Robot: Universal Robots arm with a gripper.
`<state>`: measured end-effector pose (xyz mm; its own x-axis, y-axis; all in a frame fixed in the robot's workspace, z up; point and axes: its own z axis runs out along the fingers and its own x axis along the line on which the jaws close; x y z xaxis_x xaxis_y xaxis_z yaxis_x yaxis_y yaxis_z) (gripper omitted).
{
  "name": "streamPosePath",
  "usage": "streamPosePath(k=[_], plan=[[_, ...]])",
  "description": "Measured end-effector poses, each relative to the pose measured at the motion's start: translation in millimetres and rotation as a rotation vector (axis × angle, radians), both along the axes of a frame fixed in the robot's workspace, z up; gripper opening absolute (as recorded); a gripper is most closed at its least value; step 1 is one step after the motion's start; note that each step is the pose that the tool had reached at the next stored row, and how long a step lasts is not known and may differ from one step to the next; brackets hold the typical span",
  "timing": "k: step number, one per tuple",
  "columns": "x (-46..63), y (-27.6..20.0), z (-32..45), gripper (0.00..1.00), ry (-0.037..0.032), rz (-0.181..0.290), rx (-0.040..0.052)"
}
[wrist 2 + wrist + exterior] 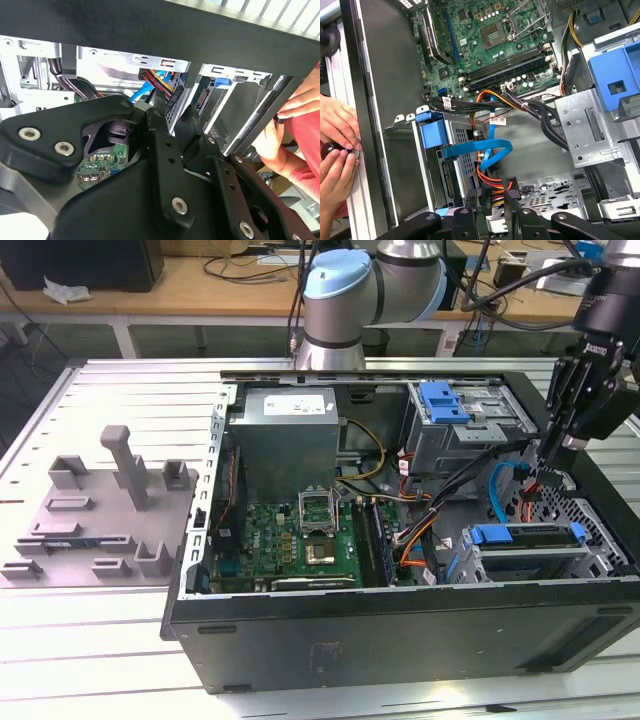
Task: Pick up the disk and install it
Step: 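Insert the first disk wire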
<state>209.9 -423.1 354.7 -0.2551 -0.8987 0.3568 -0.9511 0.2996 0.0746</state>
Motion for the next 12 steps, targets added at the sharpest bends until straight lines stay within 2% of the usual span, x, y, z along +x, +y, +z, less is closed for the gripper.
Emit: streamPosePath(k=[6,12], plan=[[0.4,-4.0,-6.5,0.35,0.0001,0.000,0.0002],[0.4,-4.5,-11.8,0.35,0.0000,0.000,0.0002]])
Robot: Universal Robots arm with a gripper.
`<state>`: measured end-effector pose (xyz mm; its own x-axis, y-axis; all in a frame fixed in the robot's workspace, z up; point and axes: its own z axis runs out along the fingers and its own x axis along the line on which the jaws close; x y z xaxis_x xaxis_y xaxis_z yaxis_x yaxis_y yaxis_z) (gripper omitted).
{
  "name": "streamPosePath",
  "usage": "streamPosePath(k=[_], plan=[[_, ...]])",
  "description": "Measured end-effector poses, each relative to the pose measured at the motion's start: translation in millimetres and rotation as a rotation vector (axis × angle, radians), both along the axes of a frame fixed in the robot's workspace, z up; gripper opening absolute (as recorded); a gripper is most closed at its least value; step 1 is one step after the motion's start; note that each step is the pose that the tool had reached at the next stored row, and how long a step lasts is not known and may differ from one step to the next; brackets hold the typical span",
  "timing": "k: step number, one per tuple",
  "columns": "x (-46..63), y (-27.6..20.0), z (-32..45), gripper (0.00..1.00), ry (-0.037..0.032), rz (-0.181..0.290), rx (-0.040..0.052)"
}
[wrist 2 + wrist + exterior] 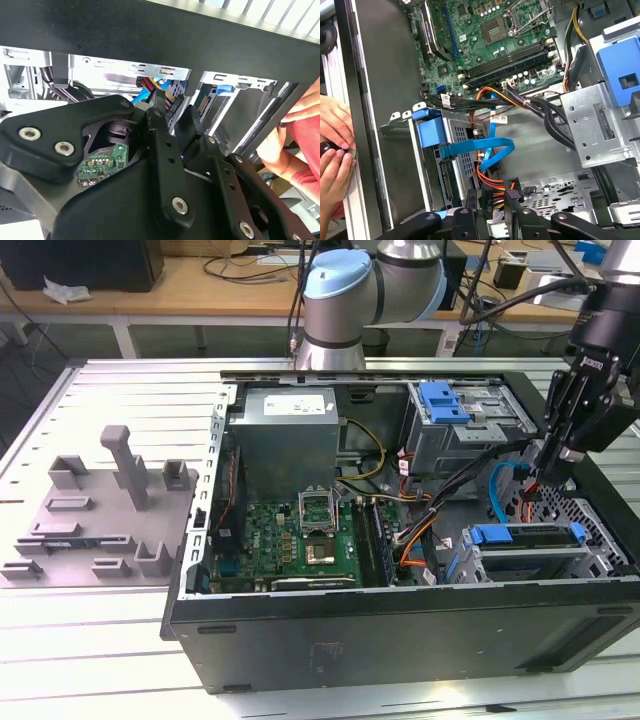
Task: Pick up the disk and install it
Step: 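Insert the first disk wire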
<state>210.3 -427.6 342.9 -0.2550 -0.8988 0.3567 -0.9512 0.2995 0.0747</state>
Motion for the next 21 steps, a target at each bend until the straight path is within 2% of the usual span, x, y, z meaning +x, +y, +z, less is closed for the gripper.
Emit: streamPosePath(k=[9,10,13,21], plan=[[0.0,0.1,-2.1,0.35,0.0000,0.000,-0.0001],[0.0,0.0,-2.1,0.33,-0.0001,0.000,-0.0002],[-0.1,0.1,-2.3,0.17,-0.0001,0.000,-0.0017],[-1.0,0.1,-2.5,0.17,0.0001,0.000,-0.0037]])
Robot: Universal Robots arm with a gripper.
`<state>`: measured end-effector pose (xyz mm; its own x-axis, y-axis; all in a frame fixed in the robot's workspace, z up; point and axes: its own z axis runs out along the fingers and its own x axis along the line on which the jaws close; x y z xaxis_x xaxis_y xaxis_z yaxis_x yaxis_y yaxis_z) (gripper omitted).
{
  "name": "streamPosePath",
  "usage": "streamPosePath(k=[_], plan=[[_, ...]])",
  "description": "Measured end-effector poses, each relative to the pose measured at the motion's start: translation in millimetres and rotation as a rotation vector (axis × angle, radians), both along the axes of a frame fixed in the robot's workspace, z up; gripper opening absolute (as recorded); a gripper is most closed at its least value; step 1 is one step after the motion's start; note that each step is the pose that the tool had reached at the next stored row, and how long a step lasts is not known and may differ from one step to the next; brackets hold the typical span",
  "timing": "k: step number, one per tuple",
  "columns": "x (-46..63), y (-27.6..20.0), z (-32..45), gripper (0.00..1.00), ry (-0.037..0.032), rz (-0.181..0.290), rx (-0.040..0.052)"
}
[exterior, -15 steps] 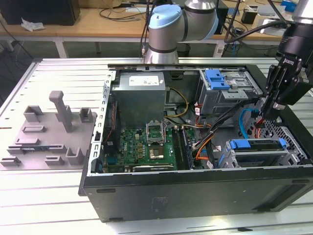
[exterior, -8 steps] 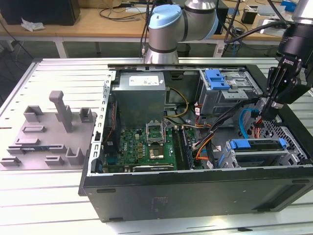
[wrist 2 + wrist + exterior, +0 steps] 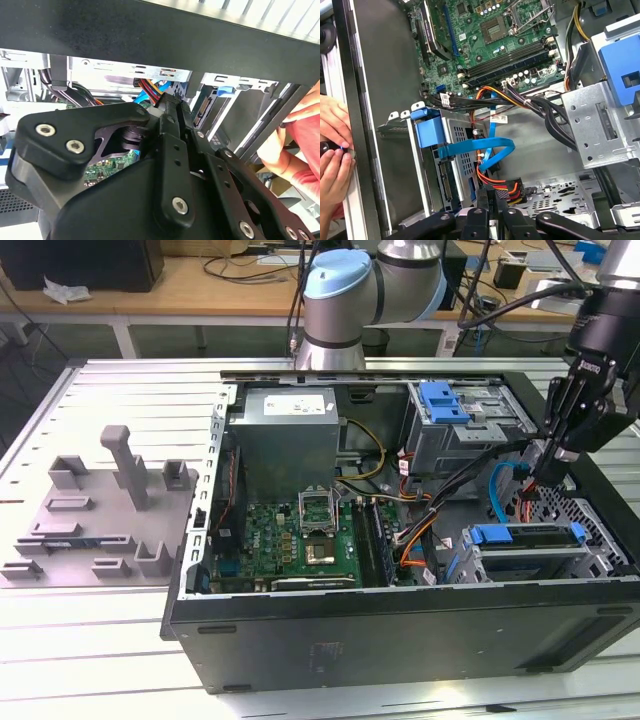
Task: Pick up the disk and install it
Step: 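Insert the first disk wire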
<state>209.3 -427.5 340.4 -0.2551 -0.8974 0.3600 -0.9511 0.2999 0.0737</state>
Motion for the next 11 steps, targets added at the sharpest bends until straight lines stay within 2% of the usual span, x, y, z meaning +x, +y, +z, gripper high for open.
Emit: streamPosePath(k=[1,4,7,9,11], plan=[[-2.7,0.0,0.2,0.17,-0.0002,0.000,-0.0004],[-9.6,0.0,9.0,0.17,-0.0016,0.000,-0.0004],[-17.8,0.0,13.5,0.17,-0.0082,0.000,0.0008],[-21.4,-0.4,13.9,0.17,-0.0197,0.000,0.0107],[-23.2,-1.3,13.8,0.17,-0.0273,0.000,0.0228]])
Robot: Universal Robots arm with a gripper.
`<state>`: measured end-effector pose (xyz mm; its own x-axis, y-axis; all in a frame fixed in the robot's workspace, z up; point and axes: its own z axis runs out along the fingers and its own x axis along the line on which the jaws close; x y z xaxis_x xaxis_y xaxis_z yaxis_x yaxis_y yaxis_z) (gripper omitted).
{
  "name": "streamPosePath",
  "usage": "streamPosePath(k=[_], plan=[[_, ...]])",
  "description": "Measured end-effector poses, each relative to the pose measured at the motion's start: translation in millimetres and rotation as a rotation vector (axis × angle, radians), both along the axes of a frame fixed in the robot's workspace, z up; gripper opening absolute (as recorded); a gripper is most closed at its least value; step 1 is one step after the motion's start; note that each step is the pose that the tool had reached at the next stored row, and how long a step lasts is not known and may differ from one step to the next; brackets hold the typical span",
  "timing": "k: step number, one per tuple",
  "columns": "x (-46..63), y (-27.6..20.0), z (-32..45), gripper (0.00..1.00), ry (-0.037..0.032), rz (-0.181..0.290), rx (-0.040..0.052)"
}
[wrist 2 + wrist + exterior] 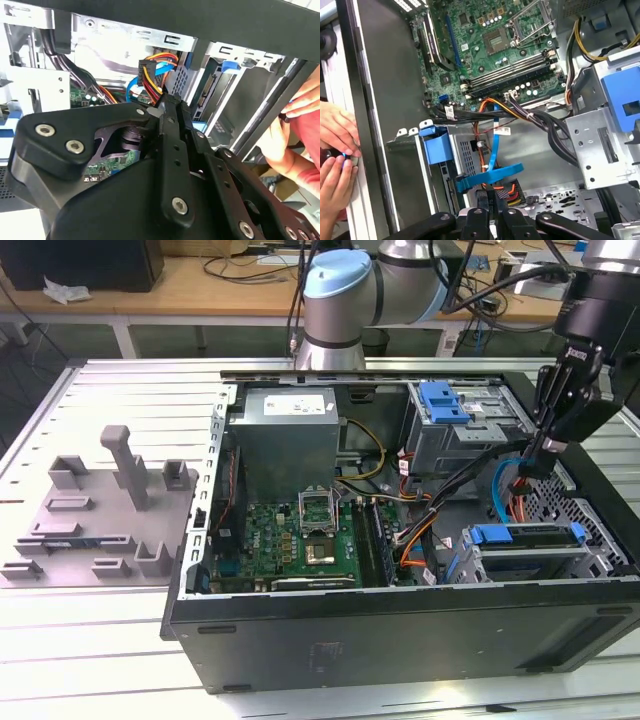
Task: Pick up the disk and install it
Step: 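Insert the first disk wire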
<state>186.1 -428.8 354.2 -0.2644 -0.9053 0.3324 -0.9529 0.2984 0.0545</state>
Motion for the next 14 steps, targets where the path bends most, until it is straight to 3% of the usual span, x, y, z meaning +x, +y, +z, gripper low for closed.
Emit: streamPosePath(k=[1,2,7,9,14], plan=[[-2.1,-2.7,0.3,0.17,-0.0040,0.000,0.0094],[-3.4,-5.3,0.5,0.17,-0.0057,0.000,0.0131],[-5.3,-14.9,1.4,0.17,-0.0134,0.001,0.0206],[-5.5,-22.7,1.7,0.17,-0.0194,0.006,0.0262],[-5.3,-25.2,1.5,0.17,-0.0247,0.006,0.0312]])
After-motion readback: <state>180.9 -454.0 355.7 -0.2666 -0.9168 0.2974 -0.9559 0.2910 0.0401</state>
